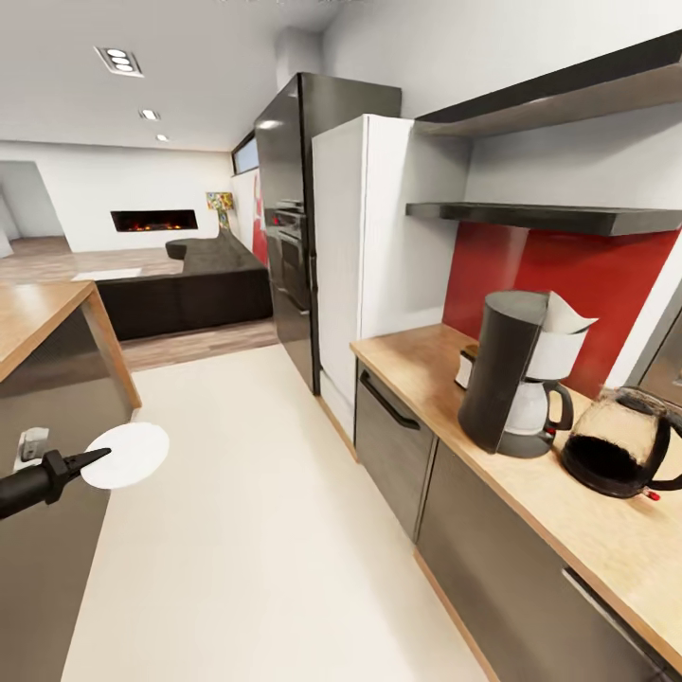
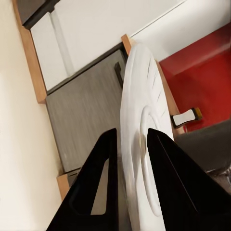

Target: Set up a coffee station on the kitchen countertop: keep the coffee maker on the countertop, move the bottle of coffee from the kitchen shelf to the counter next to the coffee maker, place a paper coffee filter on top of the coffee maker, put the saucer next to the coffee maker with the coffee cup on the saucer, and place the electric kettle next to the coffee maker.

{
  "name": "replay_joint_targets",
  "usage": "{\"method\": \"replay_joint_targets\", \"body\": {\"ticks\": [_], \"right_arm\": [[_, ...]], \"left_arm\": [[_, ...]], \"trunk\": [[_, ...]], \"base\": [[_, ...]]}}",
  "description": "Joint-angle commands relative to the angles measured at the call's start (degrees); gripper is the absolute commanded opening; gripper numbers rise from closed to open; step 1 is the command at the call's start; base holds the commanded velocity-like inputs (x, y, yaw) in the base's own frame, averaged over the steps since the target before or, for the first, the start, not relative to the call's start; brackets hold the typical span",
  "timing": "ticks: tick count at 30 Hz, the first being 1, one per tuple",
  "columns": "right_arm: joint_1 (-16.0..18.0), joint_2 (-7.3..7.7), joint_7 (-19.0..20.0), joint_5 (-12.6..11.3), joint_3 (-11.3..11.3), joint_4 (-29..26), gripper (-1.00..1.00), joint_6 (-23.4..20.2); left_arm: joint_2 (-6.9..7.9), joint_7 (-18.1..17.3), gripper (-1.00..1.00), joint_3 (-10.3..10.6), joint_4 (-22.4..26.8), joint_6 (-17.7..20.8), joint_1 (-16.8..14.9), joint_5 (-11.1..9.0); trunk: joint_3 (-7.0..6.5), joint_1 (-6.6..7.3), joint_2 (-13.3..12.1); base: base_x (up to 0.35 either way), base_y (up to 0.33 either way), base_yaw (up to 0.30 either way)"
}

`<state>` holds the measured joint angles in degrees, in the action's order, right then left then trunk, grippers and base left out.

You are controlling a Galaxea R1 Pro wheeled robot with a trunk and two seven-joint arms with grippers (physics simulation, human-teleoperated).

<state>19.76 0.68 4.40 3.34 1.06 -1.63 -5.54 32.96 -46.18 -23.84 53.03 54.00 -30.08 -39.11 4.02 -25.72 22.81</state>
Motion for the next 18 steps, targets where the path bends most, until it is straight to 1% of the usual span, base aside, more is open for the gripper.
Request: {"method": "replay_joint_targets", "body": {"ticks": [1,10,18], "right_arm": [[0.0,0.02,0.2,0.4,0.1,-0.1,1.0,-0.4],[0.0,0.02,0.2,0.4,0.1,-0.1,1.0,-0.4],[0.0,0.02,0.2,0.4,0.0,-0.3,1.0,-0.4]], "left_arm": [[0.0,-0.2,-1.0,-0.1,0.0,0.1,-0.1,0.2],[0.0,-0.2,-1.0,-0.1,0.0,0.1,-0.1,0.2],[-0.08,-0.2,-1.0,0.0,-0.1,0.1,-0.1,0.2]], "trunk": [[0.03,-0.07,0.1],[-0.76,-0.07,0.1],[-0.89,-0.07,0.1]], "base": [[0.3,0.185,0.0],[0.3,0.195,0.0],[0.3,0.198,0.0]]}}
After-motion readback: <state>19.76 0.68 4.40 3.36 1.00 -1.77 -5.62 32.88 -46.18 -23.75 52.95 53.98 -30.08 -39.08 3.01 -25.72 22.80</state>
